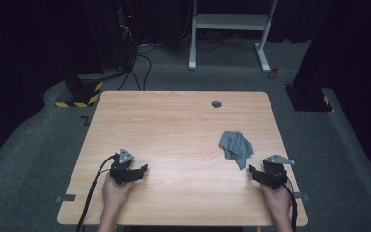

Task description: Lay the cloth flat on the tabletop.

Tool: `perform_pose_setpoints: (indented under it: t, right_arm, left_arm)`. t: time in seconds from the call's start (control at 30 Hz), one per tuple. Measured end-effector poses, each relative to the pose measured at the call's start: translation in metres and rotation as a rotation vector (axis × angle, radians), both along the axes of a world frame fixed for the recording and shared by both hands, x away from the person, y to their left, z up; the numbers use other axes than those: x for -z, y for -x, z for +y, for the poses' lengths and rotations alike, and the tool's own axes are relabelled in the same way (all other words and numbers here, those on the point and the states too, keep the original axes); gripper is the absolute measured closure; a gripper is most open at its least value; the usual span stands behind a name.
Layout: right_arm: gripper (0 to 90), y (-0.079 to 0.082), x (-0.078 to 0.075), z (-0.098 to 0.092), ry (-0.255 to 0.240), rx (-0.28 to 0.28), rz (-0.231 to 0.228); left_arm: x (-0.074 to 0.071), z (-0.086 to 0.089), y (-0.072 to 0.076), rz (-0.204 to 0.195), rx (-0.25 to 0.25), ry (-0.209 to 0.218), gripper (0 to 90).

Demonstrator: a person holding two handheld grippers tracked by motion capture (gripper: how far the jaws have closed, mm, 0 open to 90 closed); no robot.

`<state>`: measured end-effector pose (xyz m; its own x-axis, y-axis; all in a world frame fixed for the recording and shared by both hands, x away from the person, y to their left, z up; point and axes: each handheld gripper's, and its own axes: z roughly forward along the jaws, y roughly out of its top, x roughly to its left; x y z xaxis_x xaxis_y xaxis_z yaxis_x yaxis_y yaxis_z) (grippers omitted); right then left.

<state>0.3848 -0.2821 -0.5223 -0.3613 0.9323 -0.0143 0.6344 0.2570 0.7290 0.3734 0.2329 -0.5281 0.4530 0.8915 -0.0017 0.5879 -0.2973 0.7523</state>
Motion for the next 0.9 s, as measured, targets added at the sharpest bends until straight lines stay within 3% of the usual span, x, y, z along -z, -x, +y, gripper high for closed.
perform_pose_setpoints:
  t: [0.4, 0.6, 0.9]
  right_arm:
    - [39.6, 0.000, 0.000, 0.000, -0.002, -0.007, 0.001]
    - [46.8, -0.001, -0.001, 0.002, -0.002, -0.028, -0.001]
    - [41.8, -0.005, -0.011, 0.013, -0.050, -0.081, -0.030]
  left_arm:
    - [0.000, 0.000, 0.000, 0.000, -0.001, -0.001, 29.9]
    - [0.000, 0.001, 0.000, 0.004, -0.001, 0.000, 30.1]
    - [0.000, 0.002, 0.000, 0.004, -0.008, 0.011, 30.3]
